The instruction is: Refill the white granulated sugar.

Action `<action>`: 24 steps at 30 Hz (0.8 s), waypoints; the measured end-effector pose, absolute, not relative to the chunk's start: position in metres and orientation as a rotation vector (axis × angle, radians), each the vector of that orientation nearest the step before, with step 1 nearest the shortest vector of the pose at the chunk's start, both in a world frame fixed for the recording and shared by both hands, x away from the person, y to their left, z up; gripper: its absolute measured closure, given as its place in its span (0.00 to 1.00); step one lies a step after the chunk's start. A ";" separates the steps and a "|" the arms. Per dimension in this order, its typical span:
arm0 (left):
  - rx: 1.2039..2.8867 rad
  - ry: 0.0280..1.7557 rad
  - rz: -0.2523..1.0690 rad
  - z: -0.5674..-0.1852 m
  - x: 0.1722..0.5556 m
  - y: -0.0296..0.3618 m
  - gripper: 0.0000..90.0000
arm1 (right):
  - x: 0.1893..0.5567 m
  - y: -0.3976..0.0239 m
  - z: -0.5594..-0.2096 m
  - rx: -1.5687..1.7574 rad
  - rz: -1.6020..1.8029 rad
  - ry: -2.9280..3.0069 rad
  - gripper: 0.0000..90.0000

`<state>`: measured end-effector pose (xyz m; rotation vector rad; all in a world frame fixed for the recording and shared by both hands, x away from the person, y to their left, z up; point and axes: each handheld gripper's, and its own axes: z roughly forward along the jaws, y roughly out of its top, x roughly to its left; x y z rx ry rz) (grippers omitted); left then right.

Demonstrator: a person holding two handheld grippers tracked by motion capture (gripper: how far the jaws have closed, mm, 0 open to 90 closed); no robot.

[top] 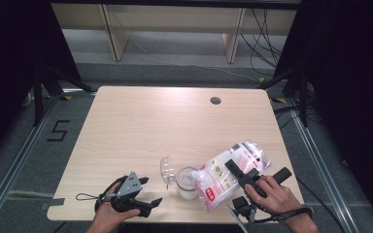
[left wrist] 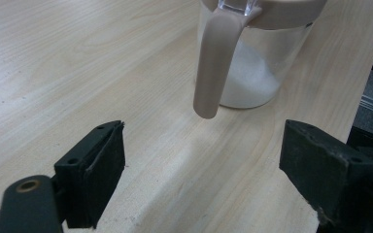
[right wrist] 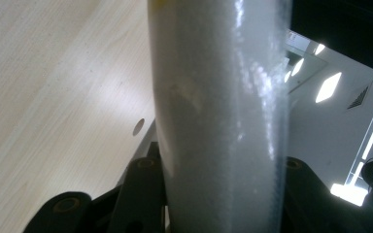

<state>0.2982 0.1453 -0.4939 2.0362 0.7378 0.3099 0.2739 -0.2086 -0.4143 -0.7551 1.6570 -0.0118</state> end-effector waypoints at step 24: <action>2.038 0.741 0.305 -0.494 0.299 0.145 0.18 | 0.275 -0.208 -0.414 -0.769 -0.007 1.670 0.77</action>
